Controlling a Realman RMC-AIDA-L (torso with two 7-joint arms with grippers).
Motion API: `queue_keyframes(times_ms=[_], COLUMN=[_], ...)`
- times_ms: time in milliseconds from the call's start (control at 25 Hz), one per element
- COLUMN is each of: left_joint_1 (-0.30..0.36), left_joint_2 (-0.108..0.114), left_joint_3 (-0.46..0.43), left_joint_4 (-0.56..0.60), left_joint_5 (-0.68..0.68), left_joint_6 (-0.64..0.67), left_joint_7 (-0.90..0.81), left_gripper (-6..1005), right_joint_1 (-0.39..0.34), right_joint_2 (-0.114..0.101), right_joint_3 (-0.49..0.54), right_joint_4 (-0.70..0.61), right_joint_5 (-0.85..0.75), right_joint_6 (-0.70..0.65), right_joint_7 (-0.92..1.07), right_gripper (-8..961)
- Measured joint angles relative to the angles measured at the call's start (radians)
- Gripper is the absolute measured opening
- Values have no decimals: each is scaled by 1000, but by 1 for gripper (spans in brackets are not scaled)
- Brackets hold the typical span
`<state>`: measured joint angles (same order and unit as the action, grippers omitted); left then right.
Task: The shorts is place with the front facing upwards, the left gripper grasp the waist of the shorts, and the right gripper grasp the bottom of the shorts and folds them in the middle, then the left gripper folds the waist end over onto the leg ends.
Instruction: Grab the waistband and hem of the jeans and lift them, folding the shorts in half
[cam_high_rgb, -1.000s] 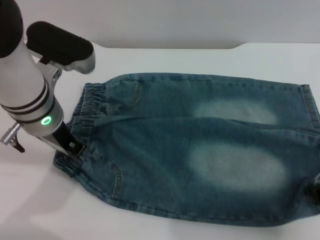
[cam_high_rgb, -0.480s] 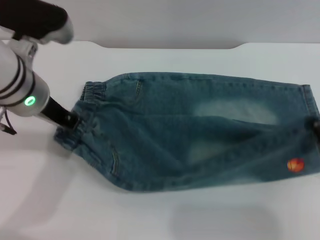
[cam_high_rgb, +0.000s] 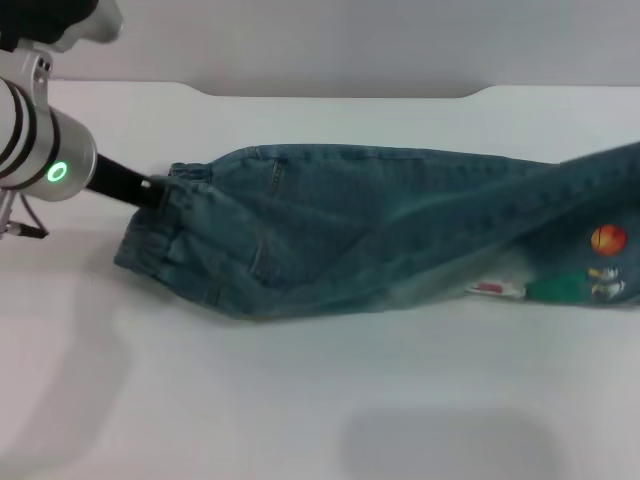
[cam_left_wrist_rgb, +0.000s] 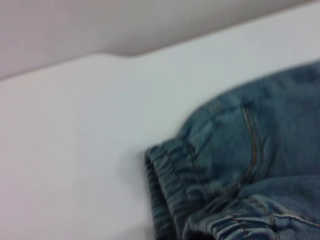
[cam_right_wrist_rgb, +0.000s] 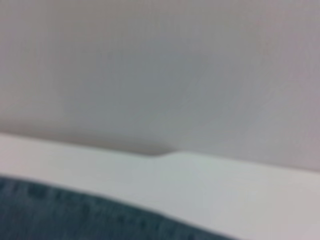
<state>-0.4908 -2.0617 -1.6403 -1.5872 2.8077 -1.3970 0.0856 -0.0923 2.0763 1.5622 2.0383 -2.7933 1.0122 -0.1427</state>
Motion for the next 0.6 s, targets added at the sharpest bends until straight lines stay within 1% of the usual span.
queue_keyframes(times_ms=[80, 160, 360, 480, 520, 600], left_joint_1=[17, 28, 42, 46, 46, 50], left_joint_2=[1, 3, 2, 2, 2, 1], left_joint_3=[-2, -3, 2, 7, 7, 17], left_joint_4=[-1, 3, 12, 31, 31, 56], left_joint_5=[-32, -55, -63, -64, -64, -74], left_joint_6=[55, 100, 204, 273, 273, 335], left_joint_7=[0, 2, 7, 7, 7, 8], left_gripper=[39, 40, 39, 39, 39, 38], right_joint_1=[-21, -49, -97, -118, -122, -122], right_joint_2=[1, 3, 5, 6, 7, 8], right_joint_3=[-2, -10, -46, -69, -74, -85], right_joint_4=[-1, -3, -15, -30, -36, -52], right_joint_5=[0, 0, -8, -27, -34, -37], right_joint_6=[-54, -135, -318, -423, -451, -484], right_joint_7=[-2, -2, -3, -4, -4, 0], right_gripper=[33, 34, 34, 35, 35, 35])
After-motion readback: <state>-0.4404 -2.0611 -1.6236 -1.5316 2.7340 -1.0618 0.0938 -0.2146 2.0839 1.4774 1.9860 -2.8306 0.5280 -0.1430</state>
